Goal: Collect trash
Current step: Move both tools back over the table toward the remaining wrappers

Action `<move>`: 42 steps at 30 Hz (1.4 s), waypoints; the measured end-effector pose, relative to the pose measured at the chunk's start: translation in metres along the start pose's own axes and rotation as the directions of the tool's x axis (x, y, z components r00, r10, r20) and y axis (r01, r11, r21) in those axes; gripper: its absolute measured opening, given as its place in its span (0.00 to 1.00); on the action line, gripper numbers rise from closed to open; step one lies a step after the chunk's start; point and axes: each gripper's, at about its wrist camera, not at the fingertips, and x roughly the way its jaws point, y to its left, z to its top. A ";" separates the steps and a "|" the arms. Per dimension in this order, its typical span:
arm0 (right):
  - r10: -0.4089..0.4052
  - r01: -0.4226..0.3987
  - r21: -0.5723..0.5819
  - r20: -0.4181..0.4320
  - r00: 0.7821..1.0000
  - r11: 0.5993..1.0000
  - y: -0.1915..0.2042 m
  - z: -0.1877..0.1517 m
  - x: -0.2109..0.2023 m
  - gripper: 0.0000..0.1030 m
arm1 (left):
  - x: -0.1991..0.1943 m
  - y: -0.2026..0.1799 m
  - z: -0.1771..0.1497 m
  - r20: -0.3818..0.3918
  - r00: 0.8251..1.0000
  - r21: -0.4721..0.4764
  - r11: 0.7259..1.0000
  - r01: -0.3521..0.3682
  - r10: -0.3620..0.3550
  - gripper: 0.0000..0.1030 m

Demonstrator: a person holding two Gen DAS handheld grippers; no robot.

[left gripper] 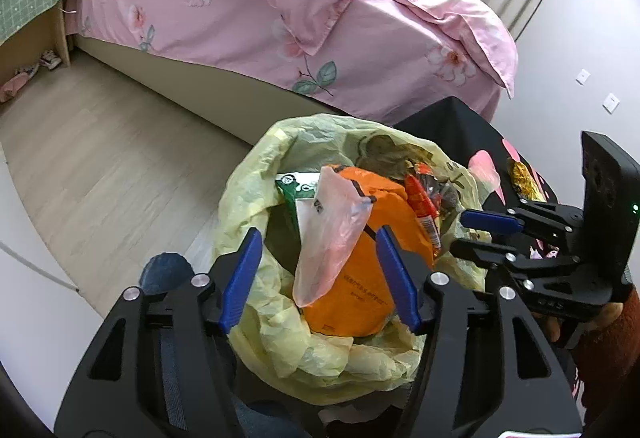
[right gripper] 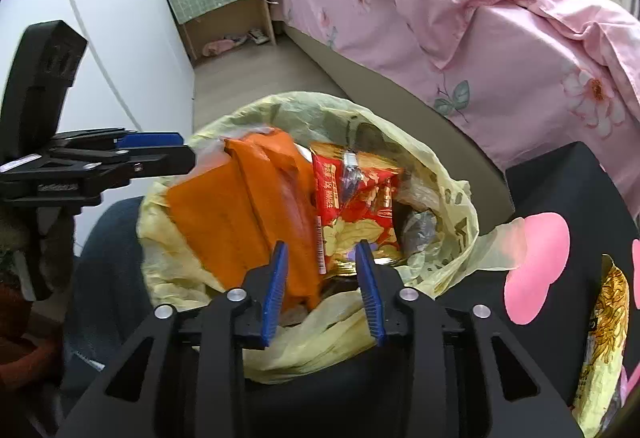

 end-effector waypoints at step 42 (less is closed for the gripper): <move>-0.480 0.224 0.630 0.270 0.835 0.744 -0.090 -0.303 -0.236 0.63 | 0.052 -0.271 -0.071 -0.273 0.939 0.288 0.913 0.288 -0.210 0.71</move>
